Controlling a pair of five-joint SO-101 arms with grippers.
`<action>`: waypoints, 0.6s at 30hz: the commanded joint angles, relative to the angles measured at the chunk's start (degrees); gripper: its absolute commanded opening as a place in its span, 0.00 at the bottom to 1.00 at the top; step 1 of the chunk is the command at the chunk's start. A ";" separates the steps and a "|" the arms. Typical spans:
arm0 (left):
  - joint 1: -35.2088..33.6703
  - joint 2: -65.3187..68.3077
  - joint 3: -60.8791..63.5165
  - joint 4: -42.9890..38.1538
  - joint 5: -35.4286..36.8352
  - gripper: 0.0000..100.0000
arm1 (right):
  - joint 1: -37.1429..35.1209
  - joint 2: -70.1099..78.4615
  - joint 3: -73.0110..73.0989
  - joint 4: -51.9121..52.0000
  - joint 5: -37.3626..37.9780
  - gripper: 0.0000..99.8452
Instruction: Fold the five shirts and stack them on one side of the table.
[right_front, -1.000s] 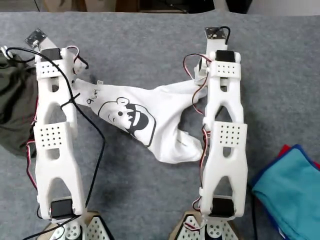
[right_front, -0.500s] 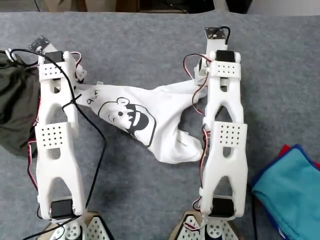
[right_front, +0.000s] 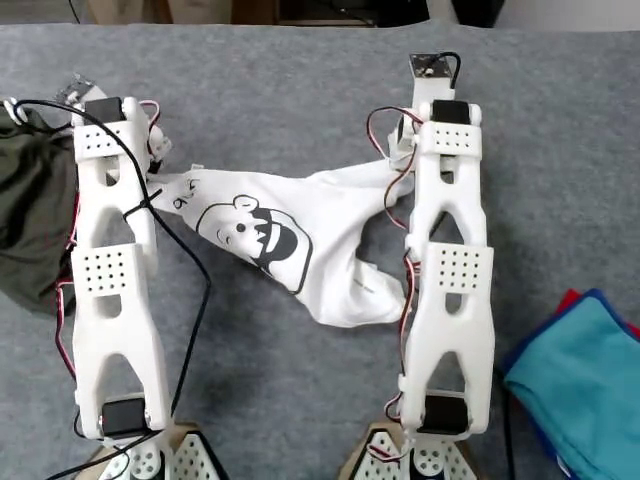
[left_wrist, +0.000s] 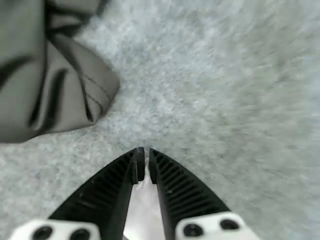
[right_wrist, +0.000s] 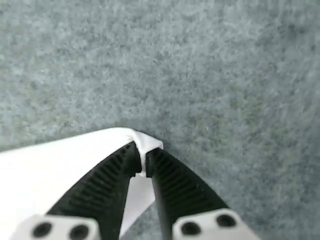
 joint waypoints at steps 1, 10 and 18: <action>2.20 -1.27 -10.29 3.87 0.62 0.02 | 0.40 -1.98 -7.43 4.22 0.35 0.01; 2.81 -5.76 -17.76 10.20 0.26 0.02 | -2.77 -2.95 -28.09 17.58 0.44 0.01; 2.81 -15.60 -18.11 10.20 0.26 0.02 | -2.86 -16.66 -27.65 17.58 0.35 0.01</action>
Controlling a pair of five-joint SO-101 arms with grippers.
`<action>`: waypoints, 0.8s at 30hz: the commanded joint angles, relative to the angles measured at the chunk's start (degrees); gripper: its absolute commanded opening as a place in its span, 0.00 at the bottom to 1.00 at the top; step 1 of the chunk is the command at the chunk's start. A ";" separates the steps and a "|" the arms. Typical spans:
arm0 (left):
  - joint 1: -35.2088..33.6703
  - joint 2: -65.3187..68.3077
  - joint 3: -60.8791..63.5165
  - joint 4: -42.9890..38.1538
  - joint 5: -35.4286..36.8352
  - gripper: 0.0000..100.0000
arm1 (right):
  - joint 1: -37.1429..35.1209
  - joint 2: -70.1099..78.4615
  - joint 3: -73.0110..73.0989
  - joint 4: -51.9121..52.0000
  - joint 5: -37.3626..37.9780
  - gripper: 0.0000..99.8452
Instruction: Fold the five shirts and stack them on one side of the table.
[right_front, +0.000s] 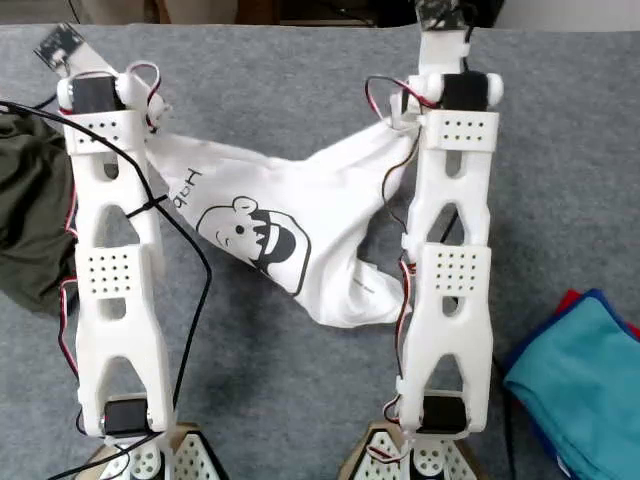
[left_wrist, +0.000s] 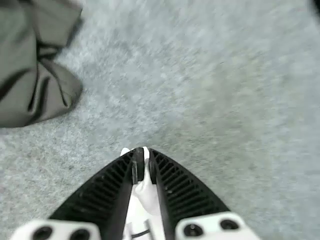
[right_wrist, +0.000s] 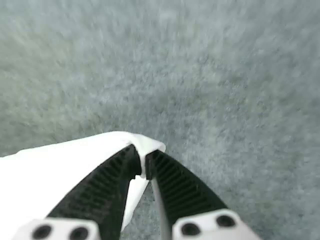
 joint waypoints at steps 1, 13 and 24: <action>-0.18 -9.01 -2.99 0.62 0.18 0.02 | -0.57 -10.95 -3.82 0.88 0.35 0.01; -0.09 -32.40 -2.64 0.70 -2.99 0.02 | 0.13 -39.34 -3.82 -0.97 0.18 0.01; -0.09 -56.40 -1.41 0.70 -8.09 0.02 | -0.22 -60.53 -3.74 -13.27 0.26 0.01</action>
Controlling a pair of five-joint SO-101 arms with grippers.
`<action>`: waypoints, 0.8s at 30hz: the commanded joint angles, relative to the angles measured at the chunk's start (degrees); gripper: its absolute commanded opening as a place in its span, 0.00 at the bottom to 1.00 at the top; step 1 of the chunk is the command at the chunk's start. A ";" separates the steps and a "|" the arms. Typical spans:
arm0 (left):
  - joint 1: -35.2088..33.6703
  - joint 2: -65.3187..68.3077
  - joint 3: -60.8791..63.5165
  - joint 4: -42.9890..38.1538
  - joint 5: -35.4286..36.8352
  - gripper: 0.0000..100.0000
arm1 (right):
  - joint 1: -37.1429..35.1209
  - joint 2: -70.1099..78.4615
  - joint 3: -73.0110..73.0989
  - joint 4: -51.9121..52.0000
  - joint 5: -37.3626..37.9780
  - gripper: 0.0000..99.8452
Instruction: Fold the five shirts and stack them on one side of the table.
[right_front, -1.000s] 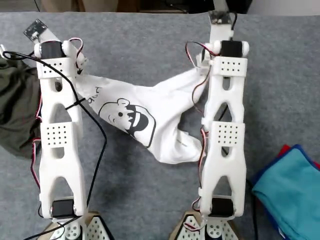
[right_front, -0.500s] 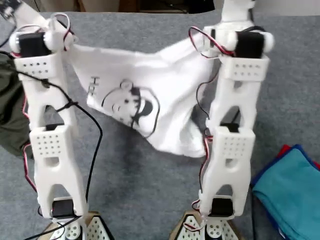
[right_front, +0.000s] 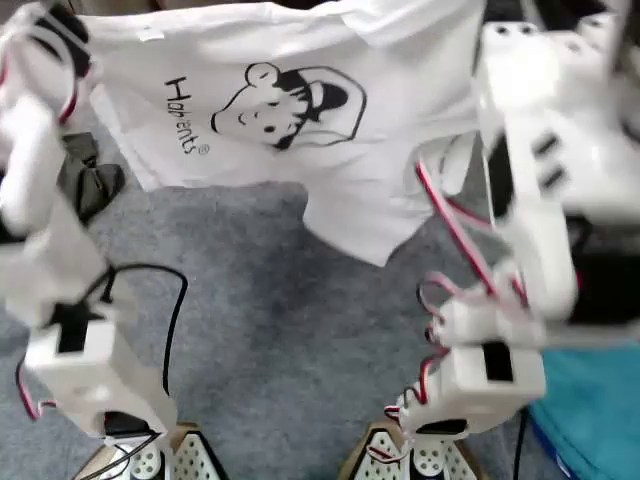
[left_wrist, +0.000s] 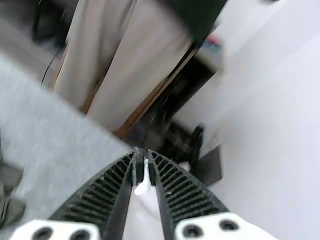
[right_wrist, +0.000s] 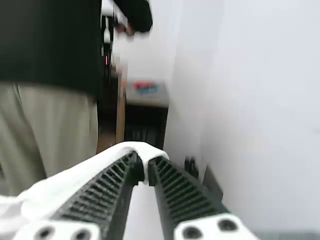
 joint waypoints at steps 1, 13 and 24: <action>-0.09 -9.19 0.44 0.70 -1.32 0.02 | -0.22 -6.81 -1.45 -4.31 0.09 0.01; -0.18 -38.55 31.21 0.70 -8.79 0.02 | -0.22 -16.31 -1.36 -10.99 3.08 0.01; -0.18 -55.08 54.33 0.44 -9.93 0.02 | -0.31 -20.26 6.55 -4.75 5.54 0.01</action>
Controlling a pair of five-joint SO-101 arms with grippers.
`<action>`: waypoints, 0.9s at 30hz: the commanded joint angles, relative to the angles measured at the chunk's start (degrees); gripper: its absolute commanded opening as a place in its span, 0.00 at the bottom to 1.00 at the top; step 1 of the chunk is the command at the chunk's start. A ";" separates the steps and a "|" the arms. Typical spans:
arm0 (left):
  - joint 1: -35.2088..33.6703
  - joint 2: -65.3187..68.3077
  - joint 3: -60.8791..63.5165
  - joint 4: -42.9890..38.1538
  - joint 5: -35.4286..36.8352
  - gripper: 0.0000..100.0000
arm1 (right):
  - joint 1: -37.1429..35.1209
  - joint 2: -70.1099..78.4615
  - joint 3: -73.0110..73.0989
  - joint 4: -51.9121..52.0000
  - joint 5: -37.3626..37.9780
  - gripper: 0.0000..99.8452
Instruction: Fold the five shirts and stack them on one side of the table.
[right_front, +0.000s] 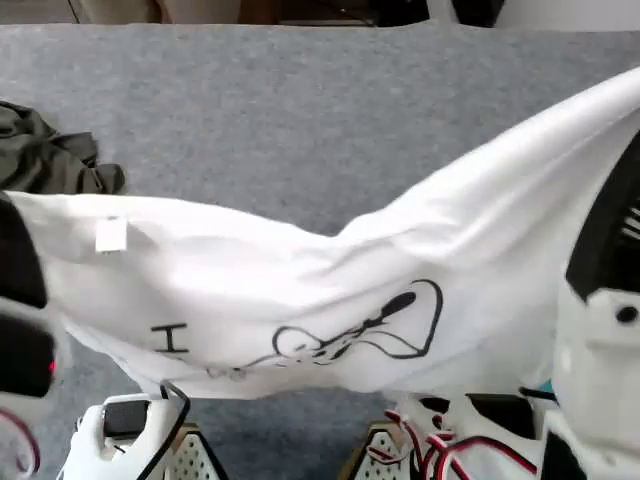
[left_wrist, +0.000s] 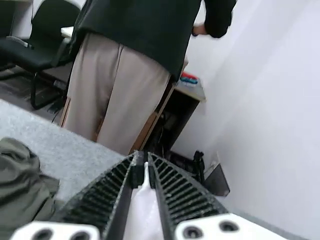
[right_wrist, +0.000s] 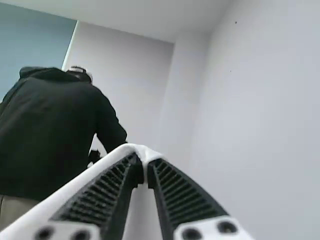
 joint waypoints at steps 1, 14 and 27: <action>0.00 -1.89 6.77 0.18 -0.35 0.02 | -0.13 0.13 5.93 2.64 0.44 0.01; -0.35 -1.63 52.66 -36.04 -0.18 0.02 | -0.22 0.40 46.02 -8.18 0.00 0.01; -2.81 26.42 62.68 -69.80 2.99 0.02 | -1.10 0.48 97.98 -55.12 -1.76 0.01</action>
